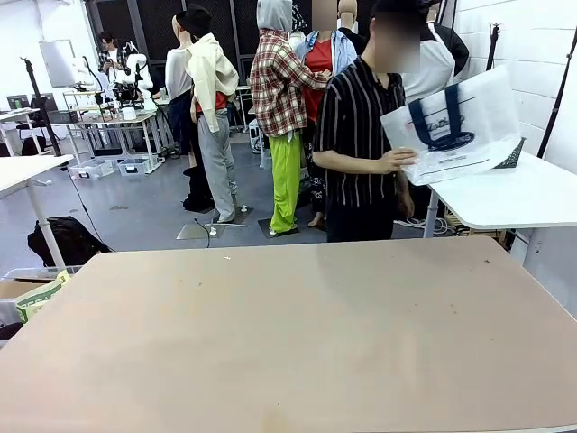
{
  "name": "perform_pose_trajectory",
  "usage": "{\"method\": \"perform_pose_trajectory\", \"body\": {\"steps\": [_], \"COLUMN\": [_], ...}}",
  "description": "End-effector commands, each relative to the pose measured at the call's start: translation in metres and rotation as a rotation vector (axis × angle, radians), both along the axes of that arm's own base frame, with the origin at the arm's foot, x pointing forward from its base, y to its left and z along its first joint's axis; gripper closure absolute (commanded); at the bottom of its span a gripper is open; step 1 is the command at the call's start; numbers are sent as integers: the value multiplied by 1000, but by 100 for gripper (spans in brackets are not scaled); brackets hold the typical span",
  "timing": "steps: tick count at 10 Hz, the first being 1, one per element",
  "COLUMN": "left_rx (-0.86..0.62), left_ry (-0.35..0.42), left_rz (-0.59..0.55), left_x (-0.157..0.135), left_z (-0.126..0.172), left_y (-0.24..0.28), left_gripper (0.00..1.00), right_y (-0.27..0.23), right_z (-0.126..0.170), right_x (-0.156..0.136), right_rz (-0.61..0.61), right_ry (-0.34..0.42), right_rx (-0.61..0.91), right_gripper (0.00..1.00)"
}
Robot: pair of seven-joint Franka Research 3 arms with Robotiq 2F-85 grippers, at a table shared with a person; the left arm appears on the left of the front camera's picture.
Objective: Transfer purchased items from the store into the shopping bag.
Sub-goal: Open the Reusable shopping bag in the center of the table.
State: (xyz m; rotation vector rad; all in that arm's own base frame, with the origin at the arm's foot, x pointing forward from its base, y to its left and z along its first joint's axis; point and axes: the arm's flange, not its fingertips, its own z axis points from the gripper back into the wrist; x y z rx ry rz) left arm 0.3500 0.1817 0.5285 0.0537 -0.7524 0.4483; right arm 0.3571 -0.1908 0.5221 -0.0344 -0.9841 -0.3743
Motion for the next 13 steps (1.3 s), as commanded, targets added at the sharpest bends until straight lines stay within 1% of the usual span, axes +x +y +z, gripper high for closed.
{"method": "perform_pose_trajectory", "body": {"steps": [1, 13], "left_rx": [14, 14], "left_ry": [9, 9], "left_rz": [-12, -12], "left_x": [-2, -2], "left_z": [0, 0], "left_y": [4, 4], "left_gripper": [0, 0], "right_y": [0, 0], "right_z": [0, 0], "right_x": [-1, -1], "right_rz": [2, 2], "right_ry": [8, 8], "right_rx": [-10, -10], "right_gripper": [0, 0]}}
